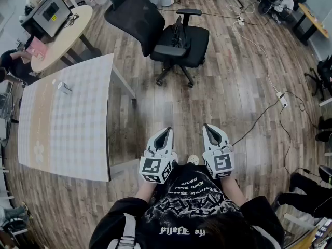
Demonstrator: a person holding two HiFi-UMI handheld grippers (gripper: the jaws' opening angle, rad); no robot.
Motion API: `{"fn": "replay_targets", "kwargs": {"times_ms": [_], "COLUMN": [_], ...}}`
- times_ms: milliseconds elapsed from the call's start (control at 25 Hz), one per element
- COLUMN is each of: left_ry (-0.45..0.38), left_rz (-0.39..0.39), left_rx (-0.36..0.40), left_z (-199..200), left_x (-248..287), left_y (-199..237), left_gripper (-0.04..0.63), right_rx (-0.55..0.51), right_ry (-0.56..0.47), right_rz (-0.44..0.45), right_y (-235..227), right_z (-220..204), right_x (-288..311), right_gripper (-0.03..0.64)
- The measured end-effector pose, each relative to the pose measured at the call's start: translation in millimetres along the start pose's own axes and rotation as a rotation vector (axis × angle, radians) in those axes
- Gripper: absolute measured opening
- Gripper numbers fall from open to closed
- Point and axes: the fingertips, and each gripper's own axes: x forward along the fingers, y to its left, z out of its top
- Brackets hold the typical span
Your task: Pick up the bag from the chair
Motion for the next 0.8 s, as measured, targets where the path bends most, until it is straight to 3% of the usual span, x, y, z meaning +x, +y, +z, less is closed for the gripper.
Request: {"fn": "replay_targets", "kwargs": {"times_ms": [520, 800], "left_ry": [-0.007, 0.0], "left_rz": [0.019, 0.012], "left_rx": [0.025, -0.017], "left_z": [-0.1, -4.9], "left_x": [5.1, 5.5], "left_y": [-2.0, -5.5], "left_gripper": [0.003, 0.003], "right_rx": [0.026, 0.031], "right_ry": [-0.008, 0.011], "right_rz": [0.001, 0.021], "right_y": [-13.1, -14.2], "right_z": [-3.7, -7.0], "right_x": [0.3, -1.3], "right_gripper": [0.005, 0.006]}}
